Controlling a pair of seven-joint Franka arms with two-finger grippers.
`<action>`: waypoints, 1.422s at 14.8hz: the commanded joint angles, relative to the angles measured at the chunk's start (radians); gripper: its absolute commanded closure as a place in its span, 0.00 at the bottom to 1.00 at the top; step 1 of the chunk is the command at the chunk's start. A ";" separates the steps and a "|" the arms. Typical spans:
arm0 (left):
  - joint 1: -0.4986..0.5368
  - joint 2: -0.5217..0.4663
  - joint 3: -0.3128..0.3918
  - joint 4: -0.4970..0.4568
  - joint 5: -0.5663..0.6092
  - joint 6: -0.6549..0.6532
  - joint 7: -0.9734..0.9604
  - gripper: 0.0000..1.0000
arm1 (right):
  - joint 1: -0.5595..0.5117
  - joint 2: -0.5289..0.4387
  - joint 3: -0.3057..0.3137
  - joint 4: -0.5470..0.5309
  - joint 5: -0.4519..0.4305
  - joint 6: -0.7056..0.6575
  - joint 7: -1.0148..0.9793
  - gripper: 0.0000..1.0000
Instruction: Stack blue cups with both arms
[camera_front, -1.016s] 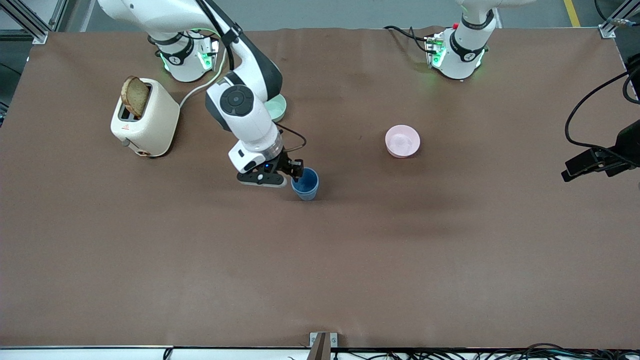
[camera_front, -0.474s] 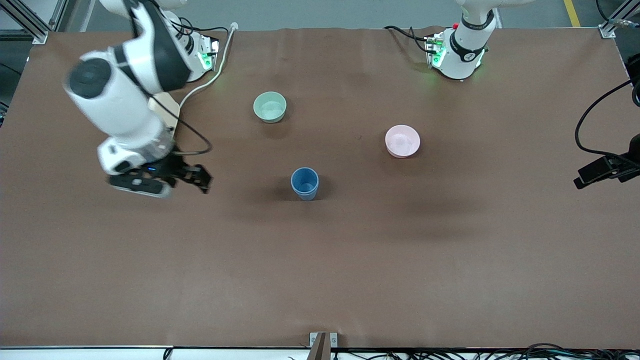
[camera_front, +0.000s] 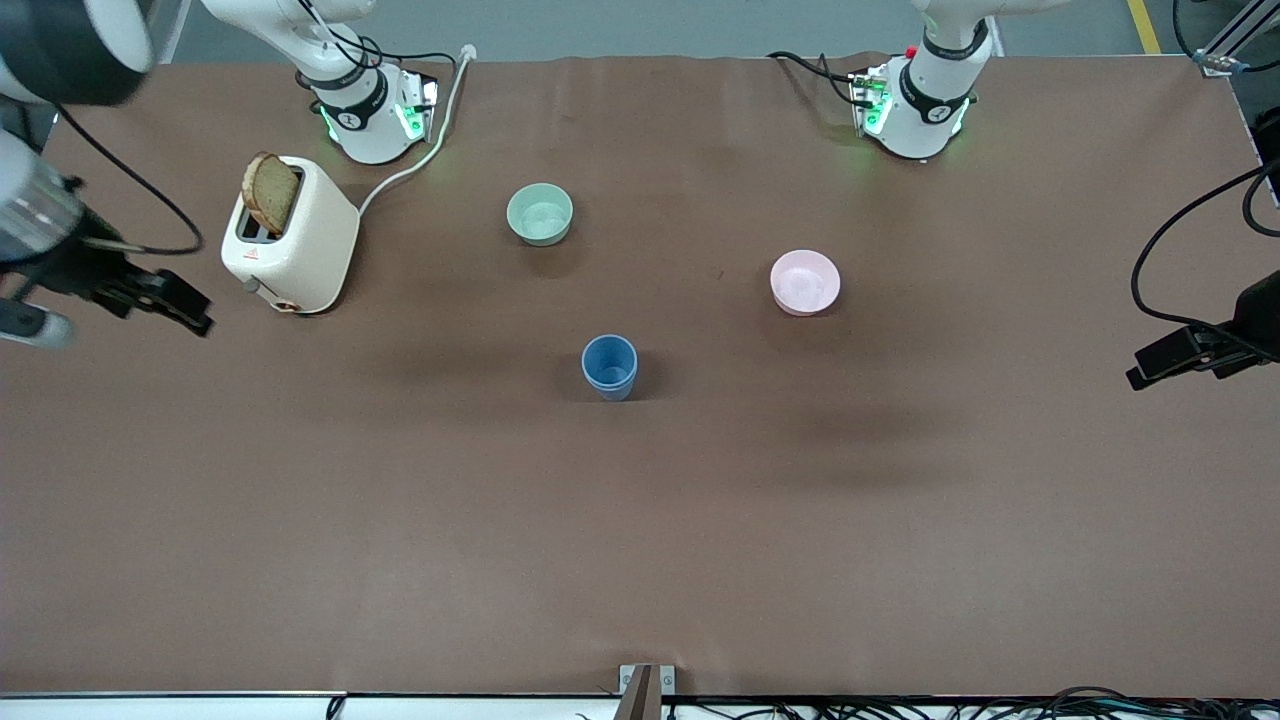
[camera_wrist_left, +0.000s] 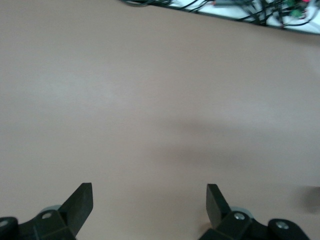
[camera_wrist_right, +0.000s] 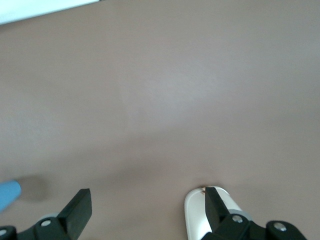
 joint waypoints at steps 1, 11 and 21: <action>0.004 -0.034 -0.027 0.005 -0.036 -0.056 0.019 0.00 | -0.052 0.001 0.004 0.090 0.001 -0.142 -0.106 0.00; 0.013 -0.125 -0.063 -0.103 0.088 -0.066 0.001 0.00 | -0.065 -0.070 -0.113 0.084 0.097 -0.224 -0.302 0.00; -0.103 -0.076 0.069 -0.021 0.081 -0.066 0.002 0.00 | -0.039 -0.065 -0.091 0.079 0.048 -0.206 -0.345 0.00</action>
